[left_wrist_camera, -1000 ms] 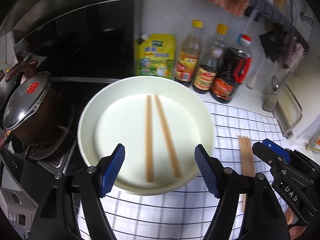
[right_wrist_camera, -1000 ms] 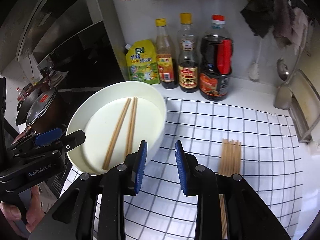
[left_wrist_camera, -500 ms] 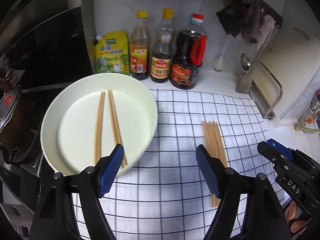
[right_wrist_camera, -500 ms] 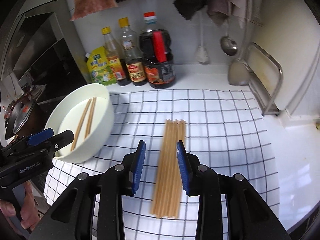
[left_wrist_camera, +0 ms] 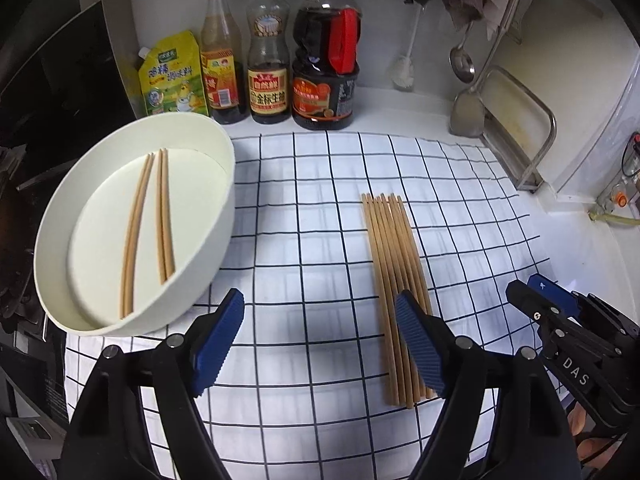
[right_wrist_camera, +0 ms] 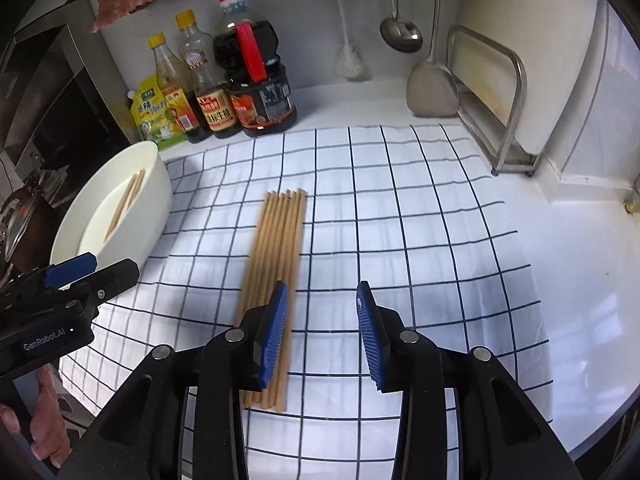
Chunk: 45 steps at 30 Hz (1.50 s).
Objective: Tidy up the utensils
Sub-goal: 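Move both open tools away from the bowl back over the chopstick row, then close the left tool on one chopstick while the right tool grasps another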
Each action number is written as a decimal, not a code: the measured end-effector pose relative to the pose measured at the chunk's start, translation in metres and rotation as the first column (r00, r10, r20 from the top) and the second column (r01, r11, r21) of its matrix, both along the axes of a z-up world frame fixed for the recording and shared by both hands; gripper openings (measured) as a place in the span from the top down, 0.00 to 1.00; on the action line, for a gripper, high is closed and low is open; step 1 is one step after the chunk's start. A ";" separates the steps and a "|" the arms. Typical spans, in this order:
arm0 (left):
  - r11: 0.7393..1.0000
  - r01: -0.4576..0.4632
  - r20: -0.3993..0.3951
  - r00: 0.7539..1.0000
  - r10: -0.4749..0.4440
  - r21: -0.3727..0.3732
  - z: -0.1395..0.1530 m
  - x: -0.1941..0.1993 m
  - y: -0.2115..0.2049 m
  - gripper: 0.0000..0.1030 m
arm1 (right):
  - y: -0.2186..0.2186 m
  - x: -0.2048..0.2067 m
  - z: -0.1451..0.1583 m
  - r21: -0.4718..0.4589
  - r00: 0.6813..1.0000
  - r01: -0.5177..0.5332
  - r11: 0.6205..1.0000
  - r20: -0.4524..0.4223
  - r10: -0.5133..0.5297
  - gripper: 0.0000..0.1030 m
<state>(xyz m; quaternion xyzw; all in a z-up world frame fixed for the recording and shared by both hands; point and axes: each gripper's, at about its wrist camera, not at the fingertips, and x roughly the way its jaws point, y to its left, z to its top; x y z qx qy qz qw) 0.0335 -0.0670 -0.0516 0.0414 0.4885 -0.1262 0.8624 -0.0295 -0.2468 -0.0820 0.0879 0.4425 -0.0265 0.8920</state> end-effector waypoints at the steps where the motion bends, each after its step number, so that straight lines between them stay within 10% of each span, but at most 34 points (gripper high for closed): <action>1: 1.000 -0.003 -0.006 1.000 0.003 0.004 -0.005 0.001 -0.002 0.25 | -0.001 0.001 -0.007 0.003 1.000 -0.008 1.000 -0.008 0.008 0.64; 22: 0.997 -0.060 -0.063 0.996 0.062 0.037 -0.049 0.012 0.001 0.24 | 0.014 0.036 -0.074 0.008 0.990 -0.085 0.996 -0.113 0.085 0.62; 45: 0.999 -0.042 -0.083 0.996 0.044 0.033 -0.060 0.014 -0.010 0.23 | 0.012 0.033 -0.077 -0.075 0.988 -0.100 0.992 -0.125 0.090 0.62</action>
